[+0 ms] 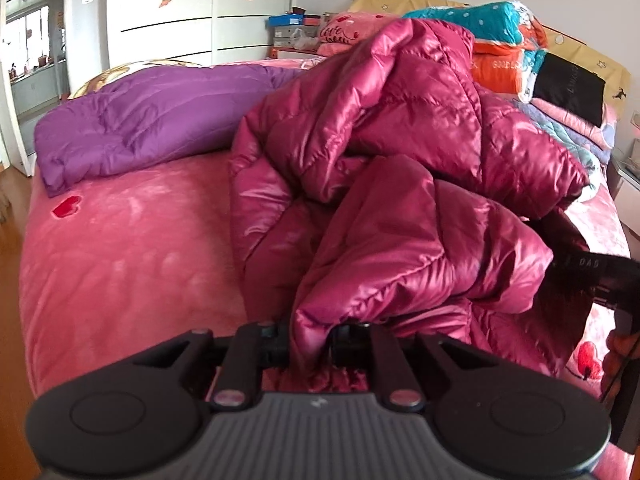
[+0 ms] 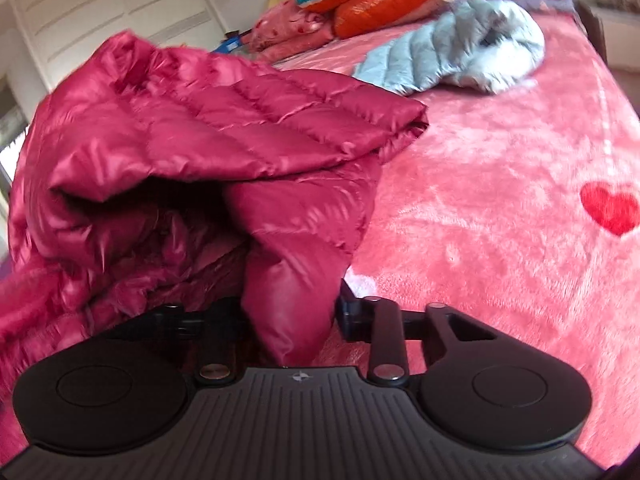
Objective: Fold large clothes
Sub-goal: 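Grasp the magenta jacket with the left gripper while the right gripper grasps another part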
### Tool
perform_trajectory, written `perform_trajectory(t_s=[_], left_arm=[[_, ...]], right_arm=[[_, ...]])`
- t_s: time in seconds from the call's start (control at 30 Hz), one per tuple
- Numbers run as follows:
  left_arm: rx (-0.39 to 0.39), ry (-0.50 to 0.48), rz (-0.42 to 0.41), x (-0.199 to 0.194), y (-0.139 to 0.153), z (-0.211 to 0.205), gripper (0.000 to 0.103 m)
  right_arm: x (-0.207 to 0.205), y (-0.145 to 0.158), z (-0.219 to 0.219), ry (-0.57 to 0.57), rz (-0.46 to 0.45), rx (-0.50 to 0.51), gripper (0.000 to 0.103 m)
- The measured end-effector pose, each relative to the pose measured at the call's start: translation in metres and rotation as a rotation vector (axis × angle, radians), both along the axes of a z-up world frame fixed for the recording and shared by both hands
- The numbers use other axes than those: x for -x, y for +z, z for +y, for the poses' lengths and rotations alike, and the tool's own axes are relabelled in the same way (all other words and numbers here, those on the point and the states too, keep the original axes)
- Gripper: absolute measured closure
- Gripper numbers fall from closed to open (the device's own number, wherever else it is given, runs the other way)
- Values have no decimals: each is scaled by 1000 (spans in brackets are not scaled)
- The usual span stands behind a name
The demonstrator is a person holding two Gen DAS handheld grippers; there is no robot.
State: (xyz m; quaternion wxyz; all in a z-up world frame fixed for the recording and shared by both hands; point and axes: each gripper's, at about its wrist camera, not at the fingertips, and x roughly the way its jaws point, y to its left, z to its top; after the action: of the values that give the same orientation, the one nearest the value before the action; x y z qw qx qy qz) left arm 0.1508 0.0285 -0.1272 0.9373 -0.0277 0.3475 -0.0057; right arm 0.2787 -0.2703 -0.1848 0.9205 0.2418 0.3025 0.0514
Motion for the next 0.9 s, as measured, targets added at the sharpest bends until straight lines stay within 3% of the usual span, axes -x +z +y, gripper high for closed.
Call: perform_trajectory(t_s=[0.17, 0.3, 0.57, 0.9], left_arm=[[-11, -15, 3, -4, -7, -1, 93], [17, -21, -18, 2, 1, 3, 98], [105, -2, -62, 31, 31, 19, 99], [149, -22, -62, 83, 48, 42, 100]], right_arm=[[8, 2, -4, -13, -4, -51, 86], [18, 4, -14, -49, -13, -105, 89], [58, 24, -22, -116, -3, -61, 92], [113, 39, -33, -89, 48, -2, 93]])
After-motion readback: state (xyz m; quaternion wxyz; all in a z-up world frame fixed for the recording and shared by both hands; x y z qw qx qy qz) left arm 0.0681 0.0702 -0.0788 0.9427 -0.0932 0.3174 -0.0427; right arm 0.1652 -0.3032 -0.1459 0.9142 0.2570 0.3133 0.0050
